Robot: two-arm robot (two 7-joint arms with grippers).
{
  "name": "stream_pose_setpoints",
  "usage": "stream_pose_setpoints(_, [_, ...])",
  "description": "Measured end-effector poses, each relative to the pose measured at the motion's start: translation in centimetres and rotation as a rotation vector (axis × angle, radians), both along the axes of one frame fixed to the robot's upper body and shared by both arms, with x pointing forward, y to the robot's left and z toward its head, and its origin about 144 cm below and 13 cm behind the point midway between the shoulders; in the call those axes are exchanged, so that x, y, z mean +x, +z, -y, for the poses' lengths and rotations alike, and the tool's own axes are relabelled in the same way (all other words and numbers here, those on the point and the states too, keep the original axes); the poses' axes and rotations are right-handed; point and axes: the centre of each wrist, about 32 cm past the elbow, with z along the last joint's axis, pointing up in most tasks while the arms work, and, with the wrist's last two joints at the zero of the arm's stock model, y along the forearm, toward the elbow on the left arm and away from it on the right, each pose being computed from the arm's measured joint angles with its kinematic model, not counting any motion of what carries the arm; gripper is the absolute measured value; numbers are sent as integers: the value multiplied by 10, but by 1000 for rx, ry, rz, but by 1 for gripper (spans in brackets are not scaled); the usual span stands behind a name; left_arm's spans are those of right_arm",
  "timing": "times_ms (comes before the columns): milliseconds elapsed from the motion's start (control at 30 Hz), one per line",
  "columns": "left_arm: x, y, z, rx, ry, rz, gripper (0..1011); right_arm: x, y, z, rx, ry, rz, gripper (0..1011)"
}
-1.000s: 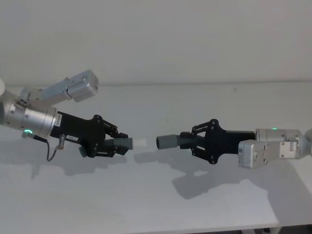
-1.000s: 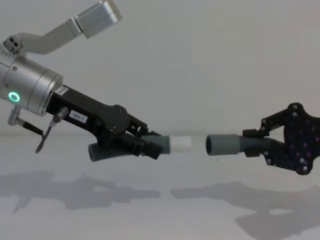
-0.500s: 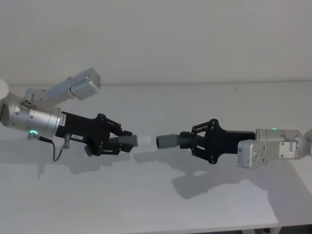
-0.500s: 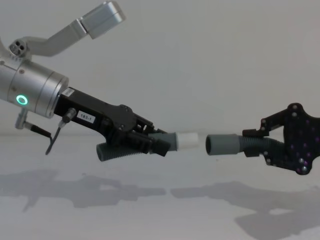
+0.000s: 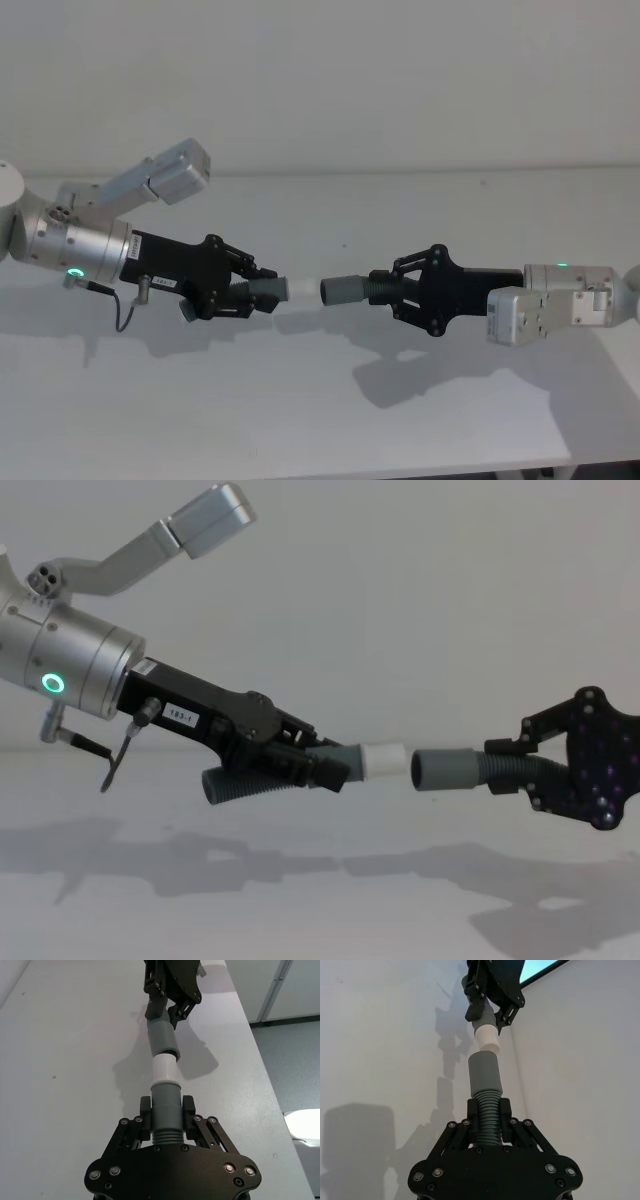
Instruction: Use both hands to pick up one end of the pipe from the table, align the ends, and insert them.
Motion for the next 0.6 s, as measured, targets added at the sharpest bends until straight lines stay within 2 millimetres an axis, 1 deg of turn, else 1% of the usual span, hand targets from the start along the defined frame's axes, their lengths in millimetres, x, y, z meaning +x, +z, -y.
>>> stream_pose_setpoints(600, [3, -4, 2, -15, -14, -26, 332, 0, 0, 0, 0, -1, 0, 225])
